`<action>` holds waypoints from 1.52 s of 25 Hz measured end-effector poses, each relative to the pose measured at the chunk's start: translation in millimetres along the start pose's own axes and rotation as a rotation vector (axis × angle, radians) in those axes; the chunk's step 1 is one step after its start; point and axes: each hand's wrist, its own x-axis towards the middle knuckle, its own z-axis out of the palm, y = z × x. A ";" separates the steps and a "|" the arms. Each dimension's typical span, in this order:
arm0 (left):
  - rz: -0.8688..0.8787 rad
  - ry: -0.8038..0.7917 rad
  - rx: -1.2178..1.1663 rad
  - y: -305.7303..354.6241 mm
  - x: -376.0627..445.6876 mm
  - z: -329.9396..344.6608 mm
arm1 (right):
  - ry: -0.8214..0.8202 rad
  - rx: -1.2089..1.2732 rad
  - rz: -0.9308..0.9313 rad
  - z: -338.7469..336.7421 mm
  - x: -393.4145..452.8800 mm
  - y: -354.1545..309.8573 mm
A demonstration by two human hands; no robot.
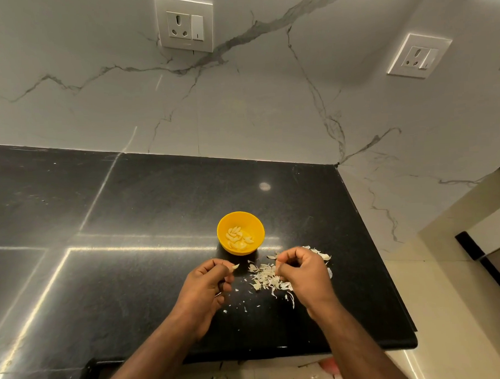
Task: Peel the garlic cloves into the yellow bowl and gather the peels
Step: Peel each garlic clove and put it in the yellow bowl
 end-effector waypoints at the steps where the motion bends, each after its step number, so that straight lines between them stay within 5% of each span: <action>1: -0.003 0.011 0.001 0.2 1.8 -0.6 | -0.013 -0.164 -0.024 -4.4 1.9 3.5; 4: 0.010 0.043 0.023 3.4 7.2 -0.8 | -0.059 -0.378 -0.092 -8.2 1.0 7.2; 9: 0.111 0.099 0.146 26.8 29.3 8.0 | 0.026 -0.366 -0.172 -5.4 -2.1 6.8; 14: 0.118 0.132 0.252 50.7 48.1 19.0 | -0.082 -0.285 -0.158 6.8 -8.5 2.2; 19: 0.145 0.175 0.298 39.1 40.5 -6.7 | -0.346 -0.549 -0.307 47.7 -13.9 0.4; 27: 0.125 0.234 0.356 10.4 18.3 -37.6 | -0.422 -1.019 -0.518 83.9 3.4 4.9; 31: 0.165 0.193 0.390 9.1 11.8 -37.9 | -0.290 -0.854 -0.513 83.7 -4.6 4.7; 38: 0.140 -0.077 0.403 8.0 0.3 -21.2 | -0.172 -0.199 -0.181 64.9 -23.2 -12.4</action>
